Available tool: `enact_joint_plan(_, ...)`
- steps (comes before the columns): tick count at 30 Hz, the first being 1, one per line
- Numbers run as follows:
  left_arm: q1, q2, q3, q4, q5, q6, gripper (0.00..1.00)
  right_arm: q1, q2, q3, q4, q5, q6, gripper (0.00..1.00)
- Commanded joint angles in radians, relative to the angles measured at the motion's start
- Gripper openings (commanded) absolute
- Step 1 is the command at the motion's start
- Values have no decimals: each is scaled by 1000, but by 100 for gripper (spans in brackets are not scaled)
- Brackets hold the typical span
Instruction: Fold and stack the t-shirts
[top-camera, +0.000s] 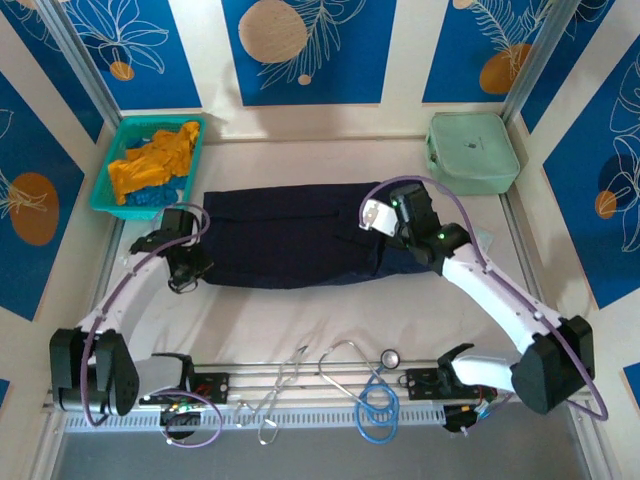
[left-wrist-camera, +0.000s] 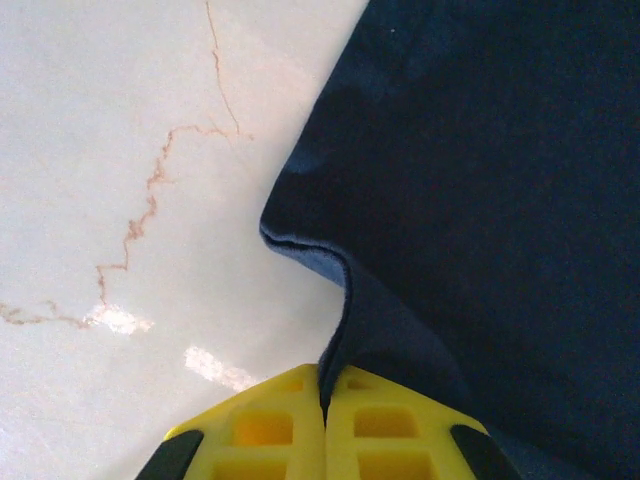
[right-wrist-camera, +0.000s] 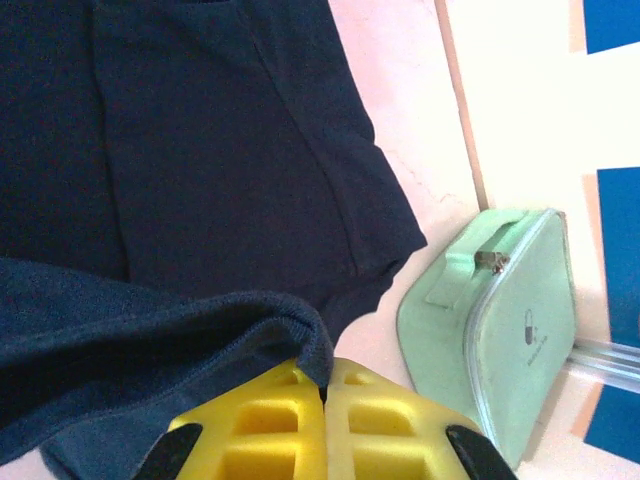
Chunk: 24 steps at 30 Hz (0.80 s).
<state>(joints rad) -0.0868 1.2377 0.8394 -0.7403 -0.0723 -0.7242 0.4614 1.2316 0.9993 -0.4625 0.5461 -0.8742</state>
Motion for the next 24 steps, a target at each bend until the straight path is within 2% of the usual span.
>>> enact_joint_plan(1, 11, 47, 53, 6, -65, 13, 0, -50, 63, 53, 84, -122, -41, 0)
enact_joint_plan(8, 25, 165, 131, 14, -137, 34, 0, -122, 194, 118, 131, -195, -61, 0)
enact_joint_plan(17, 34, 357, 209, 39, -143, 47, 0, -168, 312, 158, 159, -223, -51, 0)
enact_joint_plan(24, 36, 432, 242, 51, -141, 48, 2, -177, 387, 190, 178, -217, -24, 0)
